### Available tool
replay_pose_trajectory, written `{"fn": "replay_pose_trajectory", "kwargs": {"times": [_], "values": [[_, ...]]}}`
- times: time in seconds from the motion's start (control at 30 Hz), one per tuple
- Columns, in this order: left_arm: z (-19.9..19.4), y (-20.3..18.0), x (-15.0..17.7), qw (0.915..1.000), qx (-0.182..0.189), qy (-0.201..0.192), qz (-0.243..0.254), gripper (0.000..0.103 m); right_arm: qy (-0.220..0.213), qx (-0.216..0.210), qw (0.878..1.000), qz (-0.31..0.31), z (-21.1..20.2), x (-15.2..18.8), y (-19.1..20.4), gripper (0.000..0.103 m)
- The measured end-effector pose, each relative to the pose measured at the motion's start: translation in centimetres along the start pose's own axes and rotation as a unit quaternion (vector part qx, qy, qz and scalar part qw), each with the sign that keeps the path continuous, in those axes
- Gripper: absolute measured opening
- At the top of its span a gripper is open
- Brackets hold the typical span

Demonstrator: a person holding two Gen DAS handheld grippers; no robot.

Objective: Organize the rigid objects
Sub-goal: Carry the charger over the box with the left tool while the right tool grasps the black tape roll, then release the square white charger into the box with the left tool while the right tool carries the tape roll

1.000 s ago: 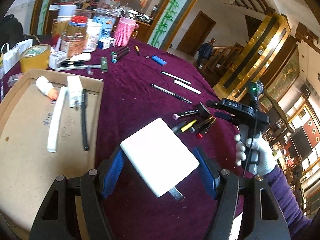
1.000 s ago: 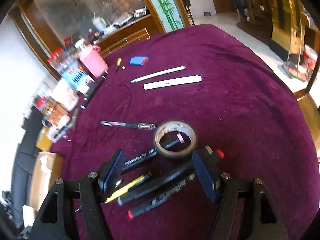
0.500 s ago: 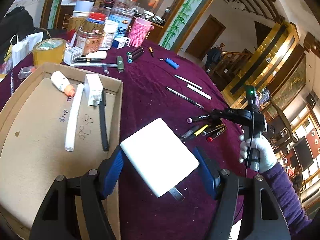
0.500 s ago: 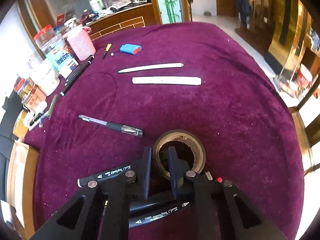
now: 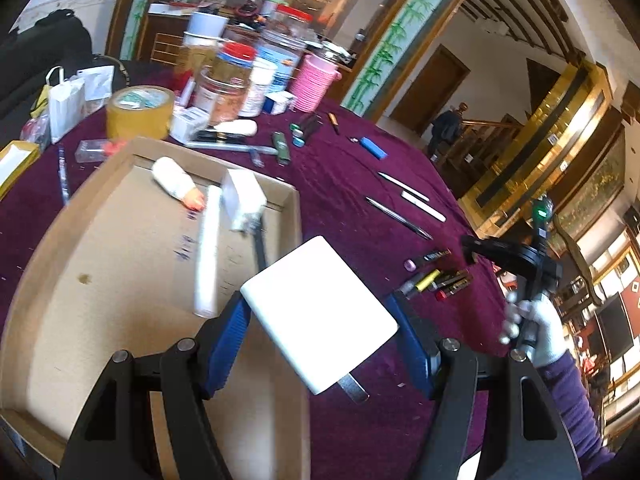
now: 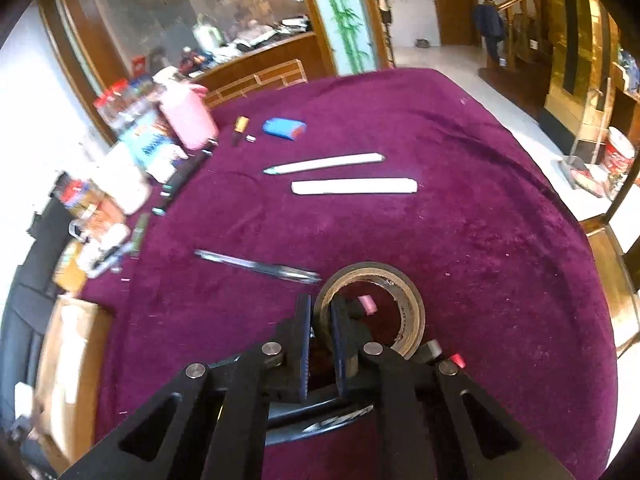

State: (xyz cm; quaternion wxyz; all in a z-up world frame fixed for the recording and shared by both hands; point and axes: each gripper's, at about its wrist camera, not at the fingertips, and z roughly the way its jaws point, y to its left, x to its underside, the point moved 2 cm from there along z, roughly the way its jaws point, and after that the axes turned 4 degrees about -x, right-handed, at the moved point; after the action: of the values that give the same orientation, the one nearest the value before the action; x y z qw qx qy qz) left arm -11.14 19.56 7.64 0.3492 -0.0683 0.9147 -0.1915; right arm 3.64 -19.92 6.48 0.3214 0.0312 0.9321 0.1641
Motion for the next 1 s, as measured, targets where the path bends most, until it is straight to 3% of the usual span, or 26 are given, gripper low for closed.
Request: {"fn": "replay_pose_trajectory", "kwargs": {"times": [0.2, 0.4, 0.73, 1.0], "values": [[0.4, 4.1, -2.9, 0.9965, -0.082, 0.007, 0.008, 0.070, -0.004, -0.080, 0.996, -0.047, -2.0, 0.7, 6.6, 0.010], [2.3, 8.3, -4.8, 0.9914, -0.125, 0.036, -0.011, 0.070, 0.020, -0.146, 0.984, -0.103, -1.0, 3.1, 14.5, 0.011], [6.3, 11.5, -6.6, 0.9832, -0.158, 0.087, -0.027, 0.070, 0.074, -0.218, 0.956, -0.182, 0.9, 8.2, 24.8, 0.011], [8.7, 11.8, -7.5, 0.9780, -0.180, 0.104, -0.020, 0.070, 0.107, -0.231, 0.943, -0.212, 2.8, 10.8, 28.8, 0.011]]}}
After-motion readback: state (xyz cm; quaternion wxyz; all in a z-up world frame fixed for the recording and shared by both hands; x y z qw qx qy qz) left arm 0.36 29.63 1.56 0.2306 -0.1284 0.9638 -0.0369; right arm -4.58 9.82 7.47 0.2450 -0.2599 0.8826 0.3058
